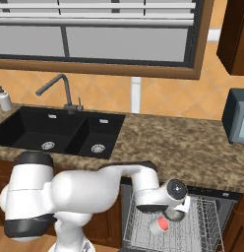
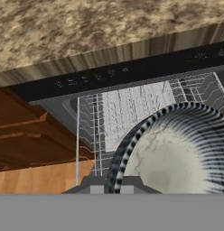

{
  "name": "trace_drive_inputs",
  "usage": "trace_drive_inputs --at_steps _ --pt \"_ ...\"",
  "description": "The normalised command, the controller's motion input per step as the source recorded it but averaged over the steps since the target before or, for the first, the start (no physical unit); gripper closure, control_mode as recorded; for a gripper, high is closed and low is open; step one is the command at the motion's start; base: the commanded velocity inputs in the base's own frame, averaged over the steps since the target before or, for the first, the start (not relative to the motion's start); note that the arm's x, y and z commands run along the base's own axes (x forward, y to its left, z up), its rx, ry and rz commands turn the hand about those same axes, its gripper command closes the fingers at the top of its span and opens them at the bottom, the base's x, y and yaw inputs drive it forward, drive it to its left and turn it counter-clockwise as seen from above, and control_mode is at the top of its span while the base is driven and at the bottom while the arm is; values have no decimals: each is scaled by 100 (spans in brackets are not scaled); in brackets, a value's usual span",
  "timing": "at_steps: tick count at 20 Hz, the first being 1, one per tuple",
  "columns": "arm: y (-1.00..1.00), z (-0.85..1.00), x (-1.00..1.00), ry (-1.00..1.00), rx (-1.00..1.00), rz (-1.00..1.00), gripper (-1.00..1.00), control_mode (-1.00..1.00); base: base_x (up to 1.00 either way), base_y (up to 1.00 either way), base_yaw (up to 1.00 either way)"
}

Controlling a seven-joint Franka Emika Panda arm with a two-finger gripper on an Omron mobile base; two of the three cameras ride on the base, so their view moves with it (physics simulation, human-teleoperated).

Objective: Pick up the cup and bowl from the counter, place them in the dishwasher, and close the dishwasher door.

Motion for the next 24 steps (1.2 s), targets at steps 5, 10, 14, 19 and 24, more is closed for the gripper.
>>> trace_drive_inputs --at_steps 5,10,14,19,24 --pt "5 -44 0 5 10 0 100 -100 0 0 0" --pt "0 -36 0 1 18 0 100 -100 0 0 0" --pt "0 -46 12 4 13 0 100 -100 0 0 0" --pt "0 -64 22 11 6 0 100 -100 0 0 0" --pt "-3 -51 28 8 2 -4 100 -100 0 0 0"
